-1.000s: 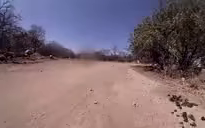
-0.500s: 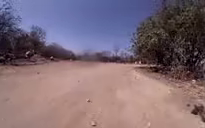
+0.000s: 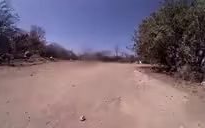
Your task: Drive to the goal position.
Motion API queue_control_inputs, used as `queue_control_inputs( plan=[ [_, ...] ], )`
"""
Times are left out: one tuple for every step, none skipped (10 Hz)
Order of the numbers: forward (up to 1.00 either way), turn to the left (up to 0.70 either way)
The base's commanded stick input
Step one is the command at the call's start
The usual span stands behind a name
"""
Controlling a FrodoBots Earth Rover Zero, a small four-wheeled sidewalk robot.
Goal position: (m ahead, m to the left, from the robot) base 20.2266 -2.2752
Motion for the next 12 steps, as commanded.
queue_control_inputs(
  plan=[
    [1.0, -0.27],
    [1.0, -0.27],
    [1.0, -0.27],
    [1.0, -0.27],
    [1.0, -0.27],
    [1.0, -0.27],
    [1.0, 0.0],
    [1.0, 0.0],
    [1.0, 0.0],
    [1.0, 0.0],
    [1.0, 0.0],
    [1.0, 0.0]
  ],
)
